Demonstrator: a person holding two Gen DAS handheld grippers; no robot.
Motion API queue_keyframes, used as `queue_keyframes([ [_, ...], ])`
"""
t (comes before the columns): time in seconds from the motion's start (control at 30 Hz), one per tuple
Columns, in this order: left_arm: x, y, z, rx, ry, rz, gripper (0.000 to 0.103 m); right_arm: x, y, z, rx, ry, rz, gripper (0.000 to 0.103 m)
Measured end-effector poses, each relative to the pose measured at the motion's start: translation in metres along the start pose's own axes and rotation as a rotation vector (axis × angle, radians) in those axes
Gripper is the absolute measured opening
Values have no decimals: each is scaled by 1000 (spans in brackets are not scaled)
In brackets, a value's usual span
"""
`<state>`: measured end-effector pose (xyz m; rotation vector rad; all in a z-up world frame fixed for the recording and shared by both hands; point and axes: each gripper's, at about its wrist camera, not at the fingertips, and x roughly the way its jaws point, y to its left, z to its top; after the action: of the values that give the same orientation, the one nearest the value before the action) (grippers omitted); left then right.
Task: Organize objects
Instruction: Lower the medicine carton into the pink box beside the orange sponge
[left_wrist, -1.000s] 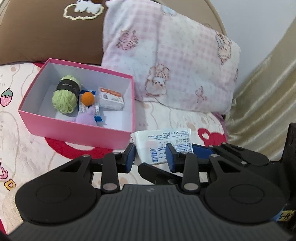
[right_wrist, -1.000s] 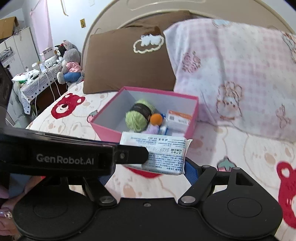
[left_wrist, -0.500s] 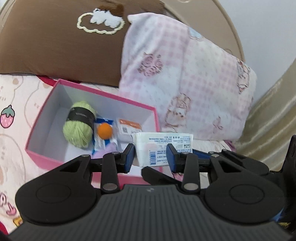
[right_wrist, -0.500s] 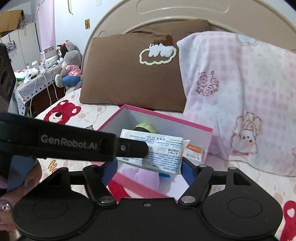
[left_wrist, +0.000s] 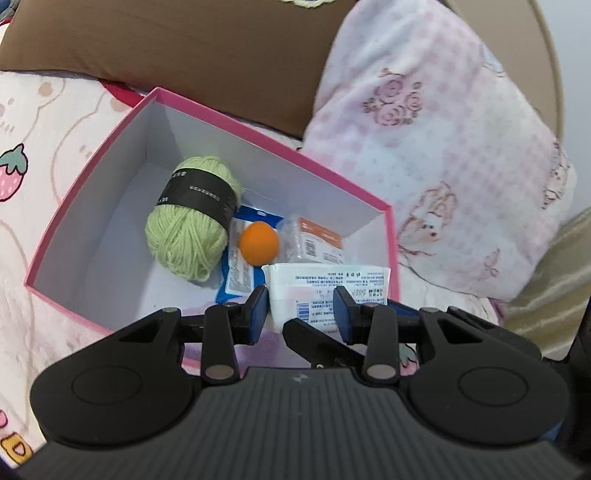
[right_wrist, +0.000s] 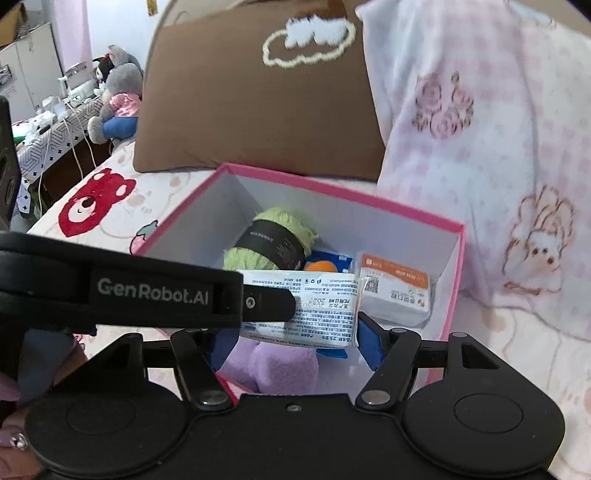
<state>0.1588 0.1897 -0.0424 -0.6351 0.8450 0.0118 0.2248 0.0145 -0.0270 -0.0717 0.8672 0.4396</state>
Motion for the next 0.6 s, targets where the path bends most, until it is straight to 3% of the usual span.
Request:
queue_keyframes([
  [0.13, 10, 0, 3, 44, -32, 41, 36, 17, -7, 4, 21, 14, 28, 68],
  [0.27, 23, 9, 7, 37, -12, 72, 36, 33, -16, 6, 62, 46, 59, 61],
  [0.43, 41, 16, 7, 13, 16, 101, 36, 51, -18, 0, 105, 78, 53, 60],
  [0.6, 48, 17, 6, 55, 1, 137, 32, 65, -21, 1, 112, 97, 60, 59],
])
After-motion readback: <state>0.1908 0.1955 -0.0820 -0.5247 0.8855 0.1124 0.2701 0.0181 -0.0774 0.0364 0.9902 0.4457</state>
